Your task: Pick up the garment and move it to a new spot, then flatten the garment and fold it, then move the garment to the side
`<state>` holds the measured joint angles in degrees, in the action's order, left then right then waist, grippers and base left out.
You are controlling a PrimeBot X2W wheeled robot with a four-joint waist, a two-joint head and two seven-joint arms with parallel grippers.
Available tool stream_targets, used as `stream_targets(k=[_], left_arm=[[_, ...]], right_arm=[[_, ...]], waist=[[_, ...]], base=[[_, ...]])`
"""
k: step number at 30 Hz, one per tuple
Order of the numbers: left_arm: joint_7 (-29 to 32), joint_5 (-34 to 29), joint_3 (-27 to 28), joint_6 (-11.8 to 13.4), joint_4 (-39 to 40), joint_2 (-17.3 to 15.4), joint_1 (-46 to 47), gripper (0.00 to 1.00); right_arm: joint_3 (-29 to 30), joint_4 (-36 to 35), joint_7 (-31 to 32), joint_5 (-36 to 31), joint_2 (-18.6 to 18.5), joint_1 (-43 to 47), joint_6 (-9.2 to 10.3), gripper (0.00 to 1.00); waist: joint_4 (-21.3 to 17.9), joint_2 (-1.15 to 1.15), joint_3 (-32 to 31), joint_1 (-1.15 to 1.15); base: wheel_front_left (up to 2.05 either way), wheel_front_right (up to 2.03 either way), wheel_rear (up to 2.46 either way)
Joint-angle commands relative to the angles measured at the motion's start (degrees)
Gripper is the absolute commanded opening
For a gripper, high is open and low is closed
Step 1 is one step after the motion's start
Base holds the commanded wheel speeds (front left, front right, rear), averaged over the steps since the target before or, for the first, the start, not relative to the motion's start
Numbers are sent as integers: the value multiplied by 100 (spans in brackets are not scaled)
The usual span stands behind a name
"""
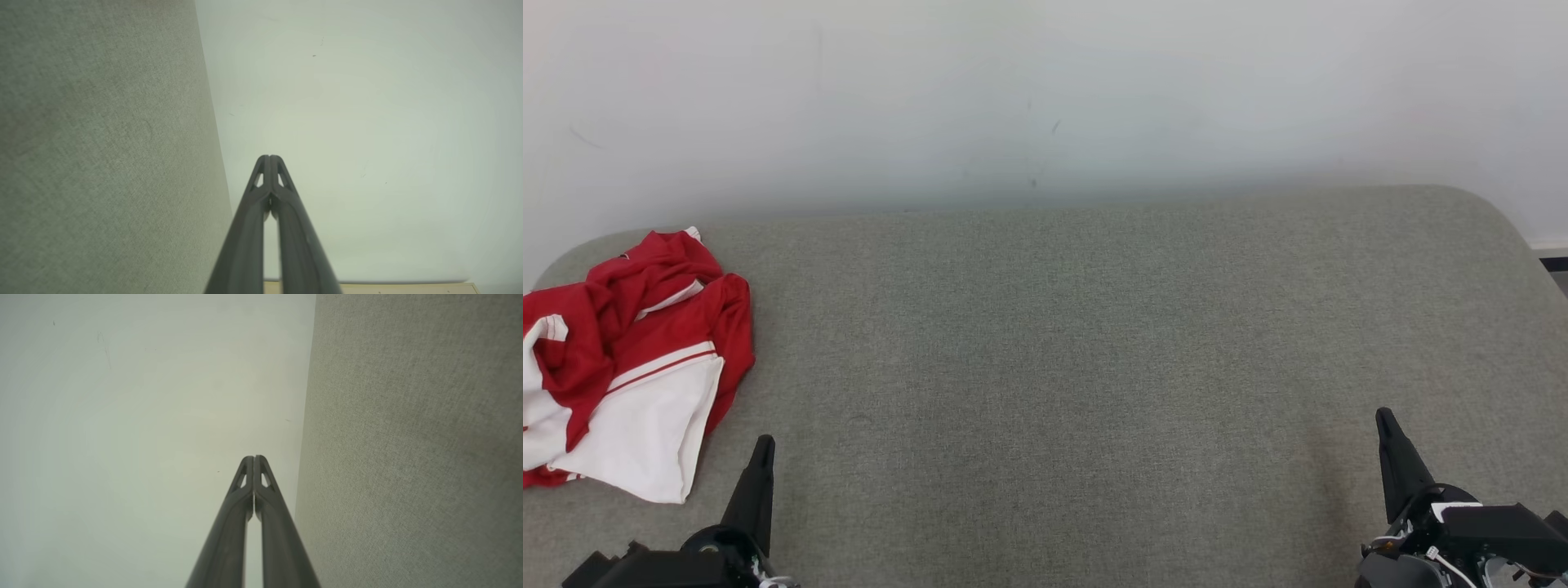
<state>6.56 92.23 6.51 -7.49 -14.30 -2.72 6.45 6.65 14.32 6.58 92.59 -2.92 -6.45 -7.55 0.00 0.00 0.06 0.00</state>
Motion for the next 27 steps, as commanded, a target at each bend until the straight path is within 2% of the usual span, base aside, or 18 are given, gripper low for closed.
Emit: stream_targets(k=[1, 15, 16, 19, 27], left_arm=[[20, 27, 15, -4, -9, -32, 29, 0], [20, 27, 15, -4, -9, -32, 29, 0], [-2, 0, 0, 0, 1, 0, 0, 100], [-22, -6, -31, 0, -150, 41, -125, 100], [-259, -240, -76, 0, -48, 34, -160, 100]], right_arm=[[9, -8, 20, -49, 13, -21, 13, 0], [9, -8, 21, -50, 12, -21, 13, 0], [-1, -1, -1, -1, 1, 0, 0, 100], [-21, 168, -23, 0, 16, 139, 0, 100], [-203, 33, -261, -241, 12, 180, 1, 100]], waist=[[0, 0, 0, 0], [0, 0, 0, 0], [0, 0, 0, 0], [0, 0, 2, 0], [0, 0, 10, 0]], base=[[0, 0, 0], [0, 0, 0], [0, 0, 0], [0, 0, 0], [0, 0, 0]])
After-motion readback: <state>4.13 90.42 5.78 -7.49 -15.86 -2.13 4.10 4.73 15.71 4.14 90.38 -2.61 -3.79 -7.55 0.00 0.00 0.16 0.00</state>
